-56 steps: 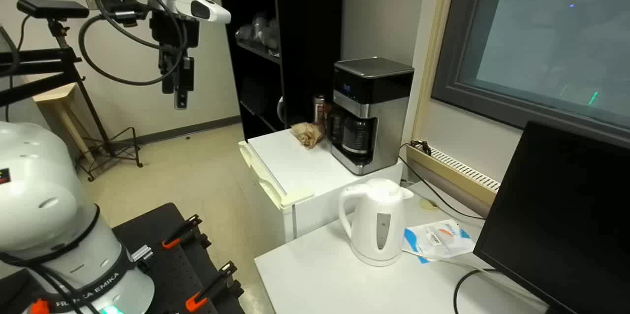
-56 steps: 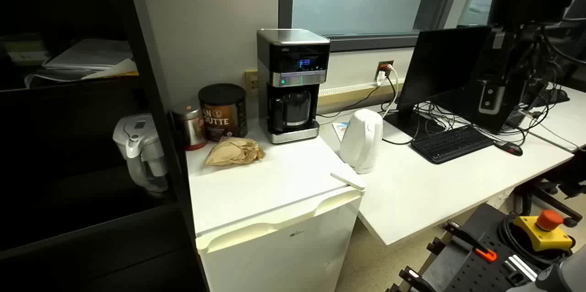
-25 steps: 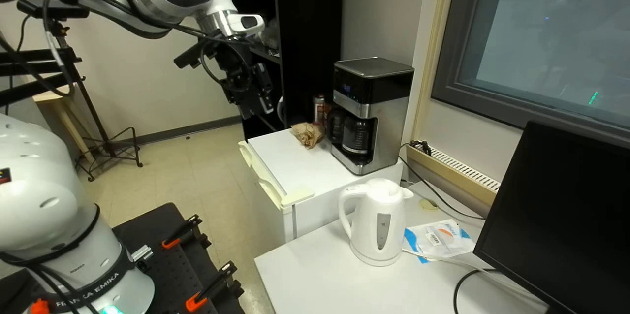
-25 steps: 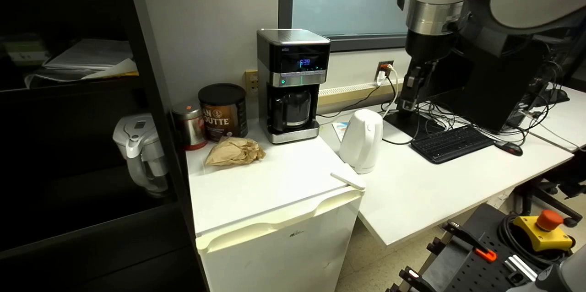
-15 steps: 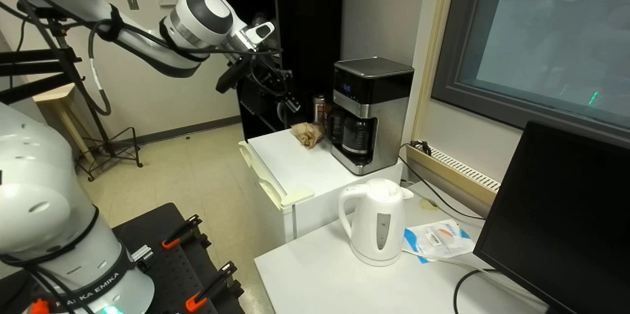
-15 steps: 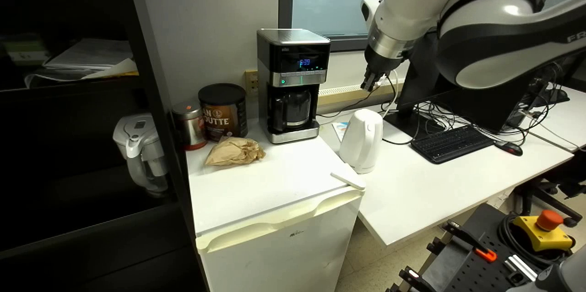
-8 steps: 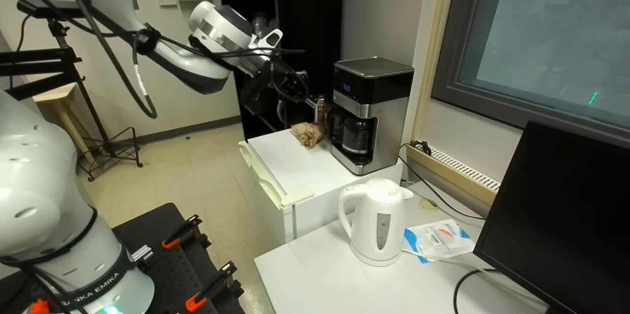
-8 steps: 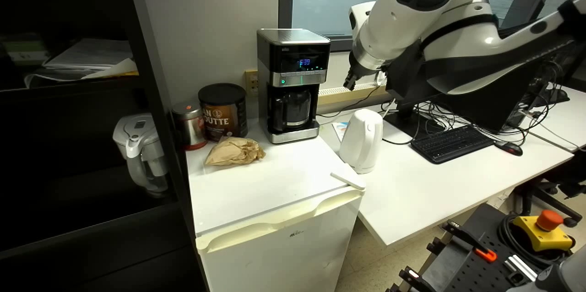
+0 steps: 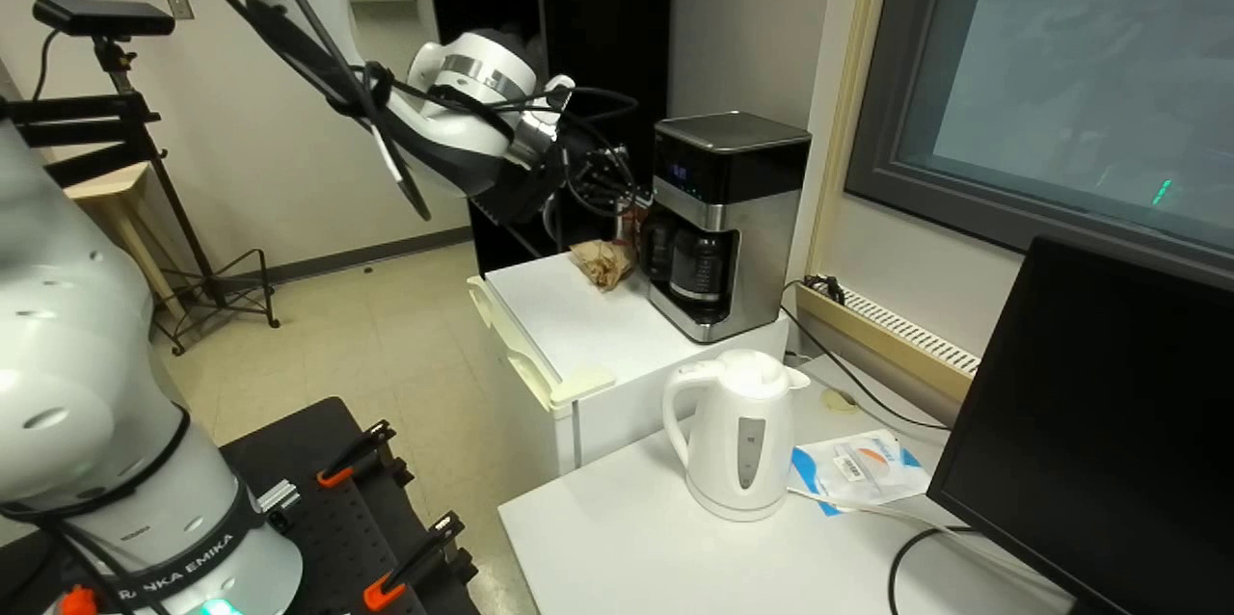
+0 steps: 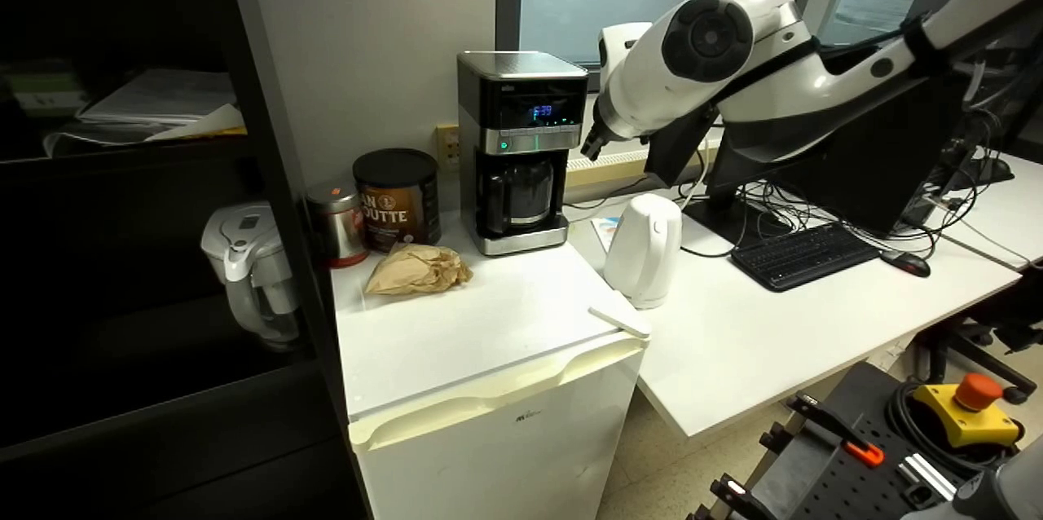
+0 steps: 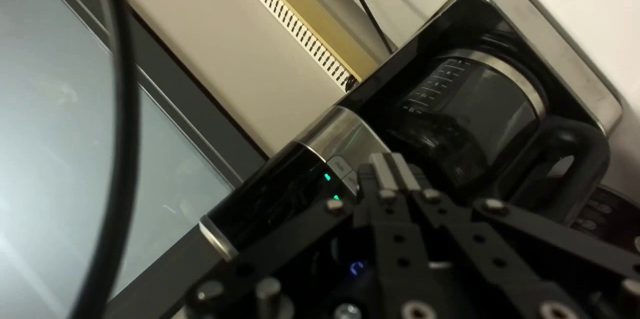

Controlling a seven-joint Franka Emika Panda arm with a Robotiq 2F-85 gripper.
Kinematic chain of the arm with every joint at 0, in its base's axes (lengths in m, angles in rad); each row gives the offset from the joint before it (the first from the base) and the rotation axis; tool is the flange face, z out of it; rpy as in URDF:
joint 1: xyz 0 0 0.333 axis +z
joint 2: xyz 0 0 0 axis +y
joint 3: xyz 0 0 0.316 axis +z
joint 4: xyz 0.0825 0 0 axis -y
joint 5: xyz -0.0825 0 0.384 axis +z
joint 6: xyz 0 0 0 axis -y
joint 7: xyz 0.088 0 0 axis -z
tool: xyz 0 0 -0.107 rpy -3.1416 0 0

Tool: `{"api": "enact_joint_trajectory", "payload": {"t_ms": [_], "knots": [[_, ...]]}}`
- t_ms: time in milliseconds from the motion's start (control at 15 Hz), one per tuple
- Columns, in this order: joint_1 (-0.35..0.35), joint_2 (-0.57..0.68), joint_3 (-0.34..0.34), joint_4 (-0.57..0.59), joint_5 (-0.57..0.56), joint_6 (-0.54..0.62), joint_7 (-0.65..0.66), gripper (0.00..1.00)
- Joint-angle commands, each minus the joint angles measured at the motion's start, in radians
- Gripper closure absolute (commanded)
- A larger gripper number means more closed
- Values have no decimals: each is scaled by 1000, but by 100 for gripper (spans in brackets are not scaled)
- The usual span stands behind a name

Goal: Press a button on the coffee maker

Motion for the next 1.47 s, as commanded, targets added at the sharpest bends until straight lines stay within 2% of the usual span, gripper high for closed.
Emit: {"api": "enact_joint_trajectory", "payload": {"t_ms": [0, 667, 733, 933, 1333, 1400], "knots": [[0, 91, 2, 80, -108, -19, 117, 100], [0, 230, -3, 207, -254, -75, 284, 100], [60, 238, -64, 216, -250, -73, 288, 100], [82, 262, -93, 240, -252, -77, 303, 100], [107, 287, -122, 274, -259, -73, 347, 100], [88, 288, -102, 274, -269, -75, 361, 100]]}}
